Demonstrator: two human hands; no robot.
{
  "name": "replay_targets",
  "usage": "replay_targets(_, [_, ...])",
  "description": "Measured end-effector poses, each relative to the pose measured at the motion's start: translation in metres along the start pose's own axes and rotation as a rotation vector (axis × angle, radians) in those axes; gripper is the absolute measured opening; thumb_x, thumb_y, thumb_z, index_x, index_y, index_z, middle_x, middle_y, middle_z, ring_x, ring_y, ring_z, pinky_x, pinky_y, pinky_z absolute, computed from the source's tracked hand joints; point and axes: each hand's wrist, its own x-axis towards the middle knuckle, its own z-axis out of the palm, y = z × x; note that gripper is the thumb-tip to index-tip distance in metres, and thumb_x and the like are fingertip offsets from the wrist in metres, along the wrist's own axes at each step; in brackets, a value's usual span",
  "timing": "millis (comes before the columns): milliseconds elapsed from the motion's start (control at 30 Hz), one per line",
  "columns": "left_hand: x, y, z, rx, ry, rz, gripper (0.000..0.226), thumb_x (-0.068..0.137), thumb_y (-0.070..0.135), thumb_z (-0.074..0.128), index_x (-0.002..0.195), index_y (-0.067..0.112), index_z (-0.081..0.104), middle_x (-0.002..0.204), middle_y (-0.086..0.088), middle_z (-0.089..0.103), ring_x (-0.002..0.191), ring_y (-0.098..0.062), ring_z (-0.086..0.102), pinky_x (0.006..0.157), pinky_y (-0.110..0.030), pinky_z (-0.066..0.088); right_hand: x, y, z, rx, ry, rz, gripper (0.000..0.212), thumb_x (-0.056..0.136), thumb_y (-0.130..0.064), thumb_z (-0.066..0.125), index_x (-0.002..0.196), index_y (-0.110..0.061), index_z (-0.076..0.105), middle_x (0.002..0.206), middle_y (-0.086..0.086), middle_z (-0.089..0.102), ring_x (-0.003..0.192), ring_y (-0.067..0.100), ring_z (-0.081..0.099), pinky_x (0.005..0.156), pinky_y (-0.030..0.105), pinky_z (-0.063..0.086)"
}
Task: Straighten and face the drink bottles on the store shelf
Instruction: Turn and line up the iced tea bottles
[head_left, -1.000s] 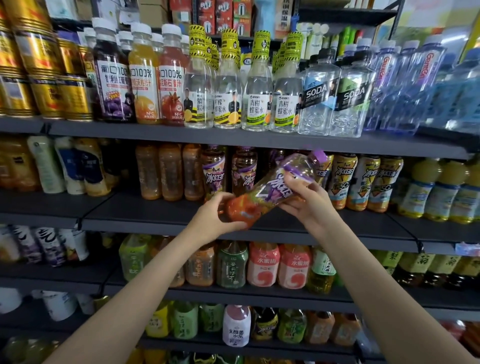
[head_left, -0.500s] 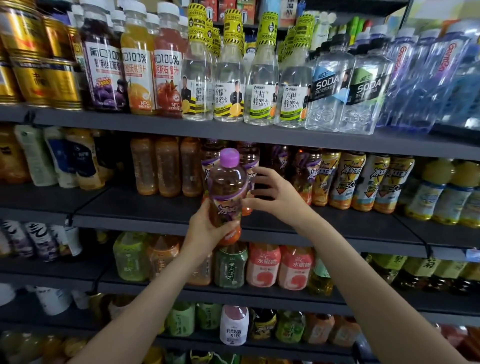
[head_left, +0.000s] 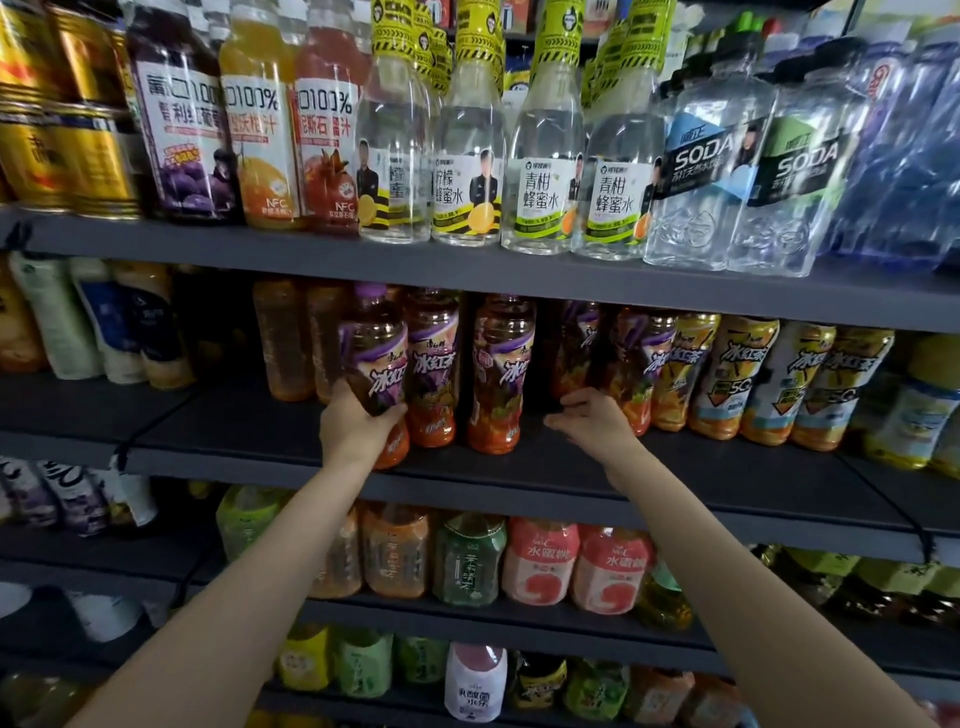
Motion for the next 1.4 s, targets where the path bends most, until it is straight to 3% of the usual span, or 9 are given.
replay_targets(133, [0.014, 0.004, 0.008, 0.016, 0.007, -0.07, 0.056, 0.082, 0.021, 0.071, 0.127, 0.005, 0.042, 0.131, -0.017, 0.052, 0.122, -0.035, 0.048, 0.1, -0.04, 0.039, 0.016, 0.003, 0.004, -0.09, 0.158, -0.076, 0.048, 0.085, -0.018, 0.069, 0.126, 0.0, 0.05, 0.121, 0.014, 0.059, 0.113, 0.028, 0.055, 0.08, 0.025, 0.041])
replay_targets(267, [0.025, 0.001, 0.013, 0.002, 0.026, -0.04, 0.061, 0.081, 0.019, 0.071, 0.131, 0.007, 0.038, 0.133, -0.015, 0.049, 0.124, -0.033, 0.046, 0.101, -0.04, 0.038, 0.041, 0.005, 0.01, -0.101, 0.288, -0.115, 0.058, 0.085, -0.019, 0.07, 0.129, 0.004, 0.042, 0.127, 0.021, 0.052, 0.12, 0.034, 0.048, 0.095, 0.034, 0.041])
replay_targets(467, [-0.003, 0.02, 0.03, 0.007, 0.42, 0.43, 0.059, 0.08, 0.016, 0.069, 0.13, 0.001, 0.041, 0.134, -0.021, 0.036, 0.126, -0.028, 0.036, 0.106, -0.037, 0.036, 0.086, -0.004, 0.022, -0.077, 0.324, -0.025, 0.075, 0.087, -0.017, 0.068, 0.141, 0.009, 0.022, 0.142, 0.026, 0.039, 0.133, 0.036, 0.036, 0.104, 0.033, 0.03])
replay_targets(633, [-0.022, 0.016, 0.063, 0.152, 0.122, 0.647, 0.06, 0.081, 0.029, 0.066, 0.132, 0.008, 0.044, 0.133, -0.015, 0.041, 0.123, -0.021, 0.032, 0.104, -0.037, 0.036, 0.116, -0.001, 0.033, -0.063, 0.335, 0.128, 0.069, 0.091, -0.018, 0.062, 0.14, 0.008, 0.02, 0.139, 0.026, 0.042, 0.13, 0.036, 0.04, 0.102, 0.037, 0.034])
replay_targets(833, [-0.021, 0.0, 0.082, 0.385, 0.106, 0.687, 0.045, 0.075, 0.035, 0.071, 0.11, 0.008, 0.063, 0.121, -0.013, 0.054, 0.11, -0.023, 0.036, 0.083, -0.043, 0.046, 0.107, 0.011, 0.047, -0.12, 0.429, 0.046, 0.065, 0.089, -0.012, 0.061, 0.139, 0.004, 0.023, 0.14, 0.024, 0.036, 0.123, 0.04, 0.045, 0.095, 0.04, 0.039])
replay_targets(1033, [-0.025, 0.002, 0.085, 0.466, 0.054, 0.62, 0.047, 0.072, 0.028, 0.079, 0.108, 0.002, 0.064, 0.12, -0.018, 0.054, 0.111, -0.037, 0.047, 0.084, -0.05, 0.046, 0.062, 0.018, 0.04, -0.235, 0.342, -0.113, 0.066, 0.082, -0.023, 0.07, 0.13, 0.001, 0.032, 0.129, 0.019, 0.043, 0.118, 0.036, 0.047, 0.088, 0.038, 0.042])
replay_targets(1200, [-0.042, 0.006, 0.078, 0.305, -0.062, 0.621, 0.058, 0.077, 0.025, 0.075, 0.125, 0.001, 0.053, 0.129, -0.019, 0.044, 0.12, -0.037, 0.04, 0.1, -0.045, 0.037, 0.02, 0.013, 0.006, -0.347, 0.206, -0.135, 0.071, 0.072, -0.035, 0.08, 0.121, 0.0, 0.042, 0.118, 0.015, 0.055, 0.112, 0.031, 0.052, 0.083, 0.037, 0.042])
replay_targets(1267, [-0.057, 0.009, 0.072, 0.145, -0.149, 0.635, 0.058, 0.08, 0.022, 0.073, 0.129, 0.004, 0.05, 0.13, -0.013, 0.043, 0.123, -0.027, 0.039, 0.101, -0.032, 0.034, 0.002, 0.012, -0.01, -0.244, 0.122, -0.101, 0.068, 0.067, -0.032, 0.084, 0.117, -0.003, 0.048, 0.111, 0.008, 0.06, 0.106, 0.025, 0.056, 0.079, 0.032, 0.045])
replay_targets(1400, [-0.084, 0.027, 0.06, -0.198, -0.674, 0.171, 0.04, 0.088, 0.035, 0.059, 0.126, 0.022, 0.05, 0.129, 0.003, 0.05, 0.114, -0.008, 0.047, 0.091, -0.016, 0.037, -0.045, 0.007, -0.033, 0.278, -0.256, 0.014, 0.032, 0.074, -0.017, 0.08, 0.1, -0.014, 0.062, 0.097, -0.003, 0.071, 0.098, 0.014, 0.066, 0.079, 0.026, 0.054])
